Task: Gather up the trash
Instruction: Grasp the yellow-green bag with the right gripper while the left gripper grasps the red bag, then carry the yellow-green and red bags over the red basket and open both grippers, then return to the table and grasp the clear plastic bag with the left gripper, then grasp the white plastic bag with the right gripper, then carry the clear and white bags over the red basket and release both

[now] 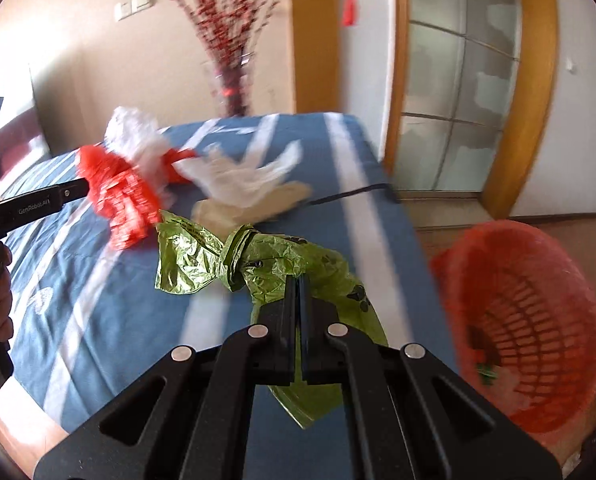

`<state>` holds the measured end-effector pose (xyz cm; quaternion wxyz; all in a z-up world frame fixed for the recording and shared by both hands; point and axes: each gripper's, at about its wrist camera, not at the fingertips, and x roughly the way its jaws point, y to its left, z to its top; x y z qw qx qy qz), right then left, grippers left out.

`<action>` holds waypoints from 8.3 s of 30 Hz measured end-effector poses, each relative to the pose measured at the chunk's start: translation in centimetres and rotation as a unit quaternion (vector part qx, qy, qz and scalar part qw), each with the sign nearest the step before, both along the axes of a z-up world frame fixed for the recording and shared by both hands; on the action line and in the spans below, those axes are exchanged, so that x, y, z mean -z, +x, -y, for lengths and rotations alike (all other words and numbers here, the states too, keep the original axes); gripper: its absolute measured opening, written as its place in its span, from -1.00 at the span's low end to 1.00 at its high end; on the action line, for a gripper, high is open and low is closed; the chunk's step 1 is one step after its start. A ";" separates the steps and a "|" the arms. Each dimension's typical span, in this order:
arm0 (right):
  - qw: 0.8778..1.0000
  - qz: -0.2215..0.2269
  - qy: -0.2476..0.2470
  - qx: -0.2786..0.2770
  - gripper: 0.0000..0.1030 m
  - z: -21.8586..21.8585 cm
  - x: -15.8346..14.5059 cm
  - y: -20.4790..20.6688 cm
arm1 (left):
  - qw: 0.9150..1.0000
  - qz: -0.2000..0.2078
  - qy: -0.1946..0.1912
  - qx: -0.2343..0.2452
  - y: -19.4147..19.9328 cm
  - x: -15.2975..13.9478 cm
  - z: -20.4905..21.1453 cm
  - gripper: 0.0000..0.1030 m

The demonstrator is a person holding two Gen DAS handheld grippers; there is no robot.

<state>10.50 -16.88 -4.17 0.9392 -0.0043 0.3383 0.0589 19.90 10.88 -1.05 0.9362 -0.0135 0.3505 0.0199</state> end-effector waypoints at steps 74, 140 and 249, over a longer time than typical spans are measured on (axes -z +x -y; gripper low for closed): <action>0.930 0.080 0.007 0.358 -0.96 21.1 -3.7 -6.8 | 0.948 0.002 0.003 0.319 -5.8 -2.9 28.3 -0.89; 0.997 0.017 0.039 0.064 -0.09 2.6 -1.6 3.9 | 0.999 -0.030 0.014 -0.008 7.0 1.7 2.4 0.21; 0.958 0.086 0.118 0.249 -0.08 23.7 -4.2 -6.2 | 0.927 -0.049 -0.011 0.371 -3.0 0.8 34.5 -0.20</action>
